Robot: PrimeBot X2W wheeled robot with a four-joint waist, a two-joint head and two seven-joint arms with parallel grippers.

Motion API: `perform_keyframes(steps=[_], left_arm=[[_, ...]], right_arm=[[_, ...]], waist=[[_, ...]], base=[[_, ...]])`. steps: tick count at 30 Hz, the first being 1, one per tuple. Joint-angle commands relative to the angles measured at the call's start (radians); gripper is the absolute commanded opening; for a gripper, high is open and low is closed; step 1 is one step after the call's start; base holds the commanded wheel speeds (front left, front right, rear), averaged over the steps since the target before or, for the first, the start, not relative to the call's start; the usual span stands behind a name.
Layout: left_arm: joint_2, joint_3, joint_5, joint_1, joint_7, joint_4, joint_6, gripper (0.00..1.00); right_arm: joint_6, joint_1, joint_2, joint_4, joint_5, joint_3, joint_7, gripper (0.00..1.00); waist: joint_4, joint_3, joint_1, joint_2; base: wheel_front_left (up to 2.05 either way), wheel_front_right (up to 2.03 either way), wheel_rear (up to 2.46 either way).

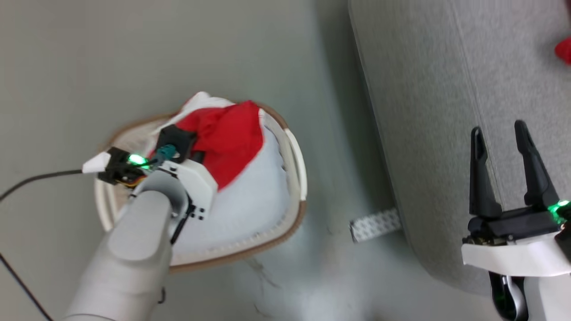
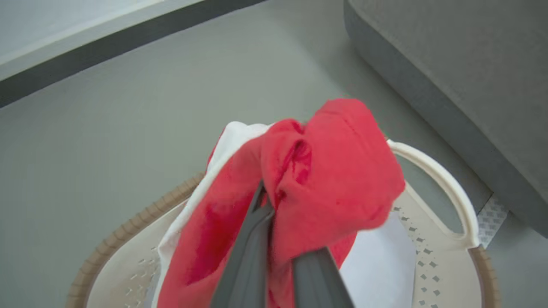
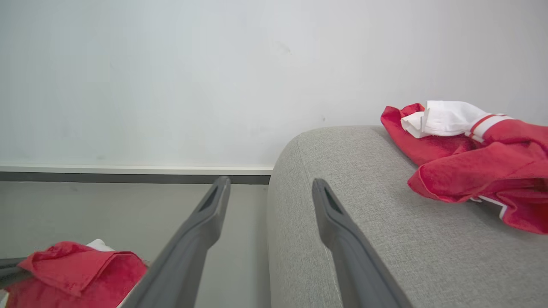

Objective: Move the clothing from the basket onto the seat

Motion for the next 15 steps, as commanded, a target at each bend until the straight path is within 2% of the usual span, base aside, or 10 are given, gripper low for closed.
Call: perform_keyframes(steps=[1, 10, 15], left_arm=[[-0.008, 0.003, -0.014, 0.019, -0.011, -0.015, -0.005, 0.00], [-0.086, 0.010, -0.150, 0.121, 0.010, -0.185, -0.036, 0.00], [-0.102, -0.017, -0.240, 0.196, 0.062, -0.337, -0.042, 0.00]], right_arm=[[-0.002, 0.022, -0.002, 0.011, -0.014, -0.006, 0.001, 1.00], [-0.002, 0.110, -0.002, 0.085, -0.066, -0.004, 0.001, 1.00], [-0.002, 0.168, -0.002, 0.113, -0.080, 0.020, 0.001, 1.00]], waist=[[0.095, -0.138, 0.0000, 0.0000], [0.204, -0.423, 0.0000, 0.0000], [0.242, -0.546, 0.0000, 0.0000]], base=[[0.00, 0.00, 0.00], [0.00, 0.00, 0.00], [0.00, 0.00, 0.00]])
